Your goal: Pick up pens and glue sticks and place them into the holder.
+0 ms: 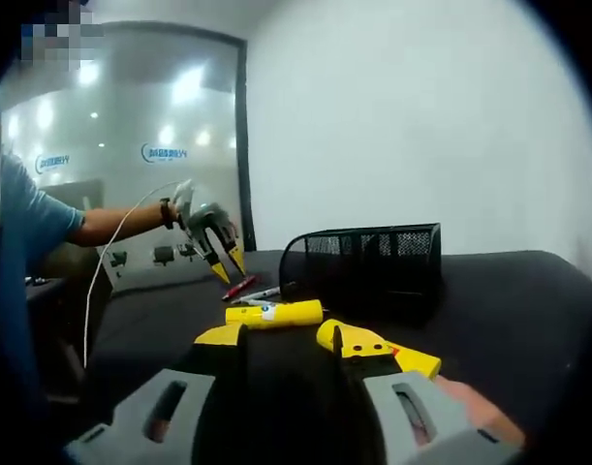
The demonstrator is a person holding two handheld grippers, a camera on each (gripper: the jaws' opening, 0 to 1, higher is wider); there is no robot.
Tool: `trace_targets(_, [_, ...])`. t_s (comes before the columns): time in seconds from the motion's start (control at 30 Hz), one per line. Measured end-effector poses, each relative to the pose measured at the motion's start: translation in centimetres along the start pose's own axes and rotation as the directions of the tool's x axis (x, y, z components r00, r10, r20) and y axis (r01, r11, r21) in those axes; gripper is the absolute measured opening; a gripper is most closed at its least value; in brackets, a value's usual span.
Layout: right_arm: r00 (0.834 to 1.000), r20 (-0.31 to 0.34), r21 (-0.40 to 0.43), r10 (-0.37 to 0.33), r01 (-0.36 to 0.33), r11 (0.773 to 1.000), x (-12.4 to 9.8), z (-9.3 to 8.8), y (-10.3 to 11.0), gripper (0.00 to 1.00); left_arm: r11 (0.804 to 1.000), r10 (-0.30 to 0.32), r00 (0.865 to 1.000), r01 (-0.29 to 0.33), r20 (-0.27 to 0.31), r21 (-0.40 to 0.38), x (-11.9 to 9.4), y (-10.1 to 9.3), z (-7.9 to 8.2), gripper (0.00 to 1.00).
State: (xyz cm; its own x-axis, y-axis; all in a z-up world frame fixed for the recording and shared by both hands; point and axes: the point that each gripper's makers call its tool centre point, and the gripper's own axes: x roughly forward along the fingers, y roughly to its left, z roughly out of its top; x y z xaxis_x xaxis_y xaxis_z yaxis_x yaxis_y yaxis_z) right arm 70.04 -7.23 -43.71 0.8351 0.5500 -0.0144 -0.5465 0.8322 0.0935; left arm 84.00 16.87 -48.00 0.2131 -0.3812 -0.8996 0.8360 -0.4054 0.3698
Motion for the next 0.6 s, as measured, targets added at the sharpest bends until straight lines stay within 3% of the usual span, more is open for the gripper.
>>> trace_targets(0.23, [1.000,0.010,0.015,0.003,-0.003,1.000,-0.1,0.2,-0.1,0.32,0.999,-0.040,0.999,0.040,0.008,0.021,0.8,-0.4,0.8,0.01])
trace_targets(0.37, [1.000,0.011,0.018,0.003,-0.004,1.000,0.0,0.2,-0.1,0.32,0.998,-0.057,0.998,0.057,0.004,0.018,0.8,-0.5,0.7,0.03])
trace_targets(0.47, [1.000,0.014,0.022,0.005,-0.006,1.000,0.0,0.3,-0.1,0.32,0.995,-0.093,0.995,0.094,-0.032,0.033,1.1,-0.9,0.1,0.10])
trace_targets(0.6, [1.000,0.016,0.023,0.006,-0.006,1.000,0.0,0.3,-0.1,0.32,0.992,-0.113,0.992,0.115,-0.052,0.043,1.5,-0.8,-0.1,0.11])
